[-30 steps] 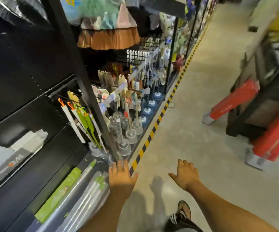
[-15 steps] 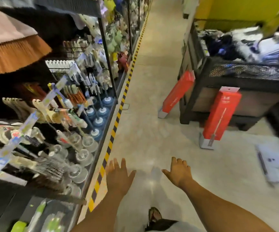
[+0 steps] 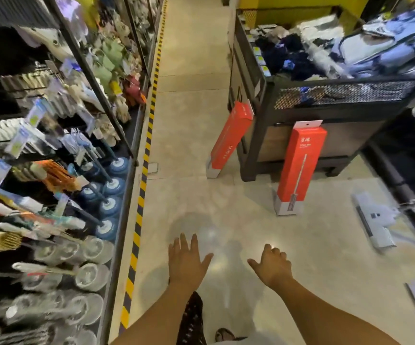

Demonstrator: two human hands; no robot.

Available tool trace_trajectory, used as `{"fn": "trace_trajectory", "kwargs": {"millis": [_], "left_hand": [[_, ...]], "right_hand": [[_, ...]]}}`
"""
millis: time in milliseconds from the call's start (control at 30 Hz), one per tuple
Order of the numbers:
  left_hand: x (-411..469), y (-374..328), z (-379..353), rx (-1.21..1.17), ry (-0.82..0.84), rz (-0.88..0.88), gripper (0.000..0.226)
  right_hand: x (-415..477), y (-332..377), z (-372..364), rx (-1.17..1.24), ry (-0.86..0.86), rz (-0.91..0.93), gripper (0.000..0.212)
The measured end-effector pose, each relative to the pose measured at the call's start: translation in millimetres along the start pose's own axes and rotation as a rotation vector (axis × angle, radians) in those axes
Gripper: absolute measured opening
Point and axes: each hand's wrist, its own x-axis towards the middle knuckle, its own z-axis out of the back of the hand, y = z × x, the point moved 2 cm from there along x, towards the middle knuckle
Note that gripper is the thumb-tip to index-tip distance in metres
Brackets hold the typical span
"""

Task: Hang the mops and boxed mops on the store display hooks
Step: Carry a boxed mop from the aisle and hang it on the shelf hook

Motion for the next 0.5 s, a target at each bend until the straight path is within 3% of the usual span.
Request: {"fn": "trace_trajectory", "kwargs": {"millis": [500], "left_hand": [[235,126,131,0.07,-0.01,-0.029,0.081]], "right_hand": [[155,221,108,0.098,-0.065,0.027,0.071]]}}
